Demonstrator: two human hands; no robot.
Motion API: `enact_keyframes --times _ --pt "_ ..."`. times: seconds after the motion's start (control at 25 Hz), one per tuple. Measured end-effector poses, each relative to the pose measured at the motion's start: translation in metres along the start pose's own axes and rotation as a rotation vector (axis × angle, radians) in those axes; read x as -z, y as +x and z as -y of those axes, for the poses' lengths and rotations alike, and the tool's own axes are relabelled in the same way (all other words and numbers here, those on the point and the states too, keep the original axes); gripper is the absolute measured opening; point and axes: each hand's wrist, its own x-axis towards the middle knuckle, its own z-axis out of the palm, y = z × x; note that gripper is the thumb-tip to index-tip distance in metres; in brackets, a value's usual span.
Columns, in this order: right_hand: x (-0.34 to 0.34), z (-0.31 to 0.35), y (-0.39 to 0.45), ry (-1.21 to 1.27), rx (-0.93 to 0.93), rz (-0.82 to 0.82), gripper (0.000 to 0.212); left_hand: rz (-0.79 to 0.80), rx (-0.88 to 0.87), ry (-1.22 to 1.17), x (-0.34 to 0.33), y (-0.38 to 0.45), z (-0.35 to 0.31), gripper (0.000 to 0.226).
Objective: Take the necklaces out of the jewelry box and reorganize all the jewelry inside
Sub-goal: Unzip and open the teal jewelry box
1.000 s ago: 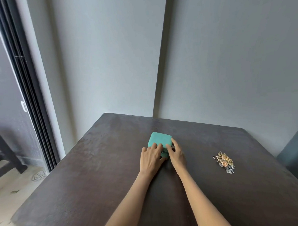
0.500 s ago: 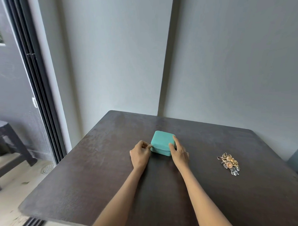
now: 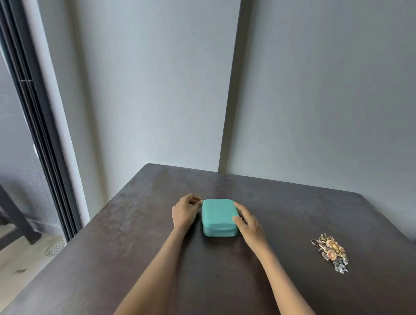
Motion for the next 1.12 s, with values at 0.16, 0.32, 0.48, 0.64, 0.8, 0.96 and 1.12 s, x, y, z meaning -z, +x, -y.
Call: enact_keyframes --times 0.16,0.32,0.48,0.64,0.8,0.96,1.12 --pt "0.001 0.006 0.003 0.038 -0.003 0.009 0.057 0.099 -0.061 0.061 -0.004 0.014 -0.003 0.013" --pt "0.001 0.013 -0.002 0.048 0.007 -0.002 0.061 0.177 -0.077 -0.15 0.0 0.01 0.003 0.031" --pt "0.002 0.015 -0.006 0.237 -0.09 -0.082 0.032 0.319 -0.065 -0.42 0.014 -0.013 0.006 0.048" --pt "-0.002 0.023 -0.015 0.195 -0.17 -0.11 0.044 0.598 -0.228 -0.047 0.02 -0.032 0.013 0.112" --pt "-0.012 0.033 -0.022 0.158 -0.193 -0.104 0.047 0.592 -0.161 -0.092 0.04 -0.03 0.007 0.101" --pt "-0.025 0.035 -0.03 0.072 -0.1 -0.096 0.028 0.607 -0.084 -0.232 0.069 -0.026 0.002 0.069" --pt "-0.028 0.036 -0.031 0.06 -0.06 -0.091 0.03 0.485 -0.044 -0.245 0.072 -0.019 -0.015 0.056"
